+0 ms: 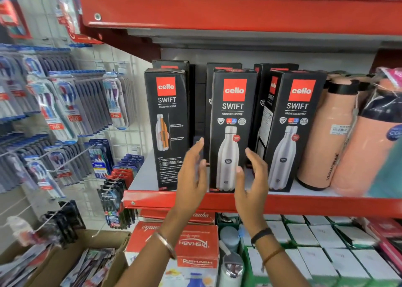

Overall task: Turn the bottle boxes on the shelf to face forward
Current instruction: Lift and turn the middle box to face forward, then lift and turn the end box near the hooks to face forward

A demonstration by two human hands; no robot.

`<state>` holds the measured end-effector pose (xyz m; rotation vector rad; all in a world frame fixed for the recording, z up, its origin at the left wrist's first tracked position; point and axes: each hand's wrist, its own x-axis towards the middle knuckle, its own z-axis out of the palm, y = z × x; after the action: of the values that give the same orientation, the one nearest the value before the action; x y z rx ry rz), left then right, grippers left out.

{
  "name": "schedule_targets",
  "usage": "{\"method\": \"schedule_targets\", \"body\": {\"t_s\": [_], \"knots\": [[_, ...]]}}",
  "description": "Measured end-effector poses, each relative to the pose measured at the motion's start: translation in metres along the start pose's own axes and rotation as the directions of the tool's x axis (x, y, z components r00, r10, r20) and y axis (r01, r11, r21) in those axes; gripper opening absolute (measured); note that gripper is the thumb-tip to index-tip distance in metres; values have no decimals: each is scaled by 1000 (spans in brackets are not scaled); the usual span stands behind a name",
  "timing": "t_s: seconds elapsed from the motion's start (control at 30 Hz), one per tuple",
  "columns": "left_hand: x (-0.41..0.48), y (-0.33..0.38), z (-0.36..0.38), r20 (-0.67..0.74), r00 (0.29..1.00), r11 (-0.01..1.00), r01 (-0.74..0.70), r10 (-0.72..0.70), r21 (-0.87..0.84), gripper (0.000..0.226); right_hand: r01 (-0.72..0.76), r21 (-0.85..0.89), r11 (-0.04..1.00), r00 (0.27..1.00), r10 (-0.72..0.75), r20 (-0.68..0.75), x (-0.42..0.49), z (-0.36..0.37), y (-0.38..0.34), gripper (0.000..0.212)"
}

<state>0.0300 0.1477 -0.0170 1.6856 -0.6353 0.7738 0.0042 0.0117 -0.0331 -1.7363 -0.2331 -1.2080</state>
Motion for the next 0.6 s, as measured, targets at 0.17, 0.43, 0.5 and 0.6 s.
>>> {"method": "schedule_targets", "body": {"t_s": [0.17, 0.43, 0.5, 0.6], "knots": [[-8, -6, -39, -298, 948, 993, -90, 110, 79, 39, 4, 157, 988, 963, -46, 266, -8, 54, -38, 40], [12, -63, -81, 21, 941, 939, 334, -337, 85, 60, -394, -71, 916, 821, 386, 420, 3, 122, -36, 65], [11, -66, -84, 82, 954, 954, 280, -288, 106, 58, -375, -88, 923, 844, 379, 379, 3, 123, -36, 55], [10, -66, -88, 89, 960, 963, 259, -266, 78, 58, -380, -31, 924, 864, 367, 345, 0, 122, -38, 55]]}}
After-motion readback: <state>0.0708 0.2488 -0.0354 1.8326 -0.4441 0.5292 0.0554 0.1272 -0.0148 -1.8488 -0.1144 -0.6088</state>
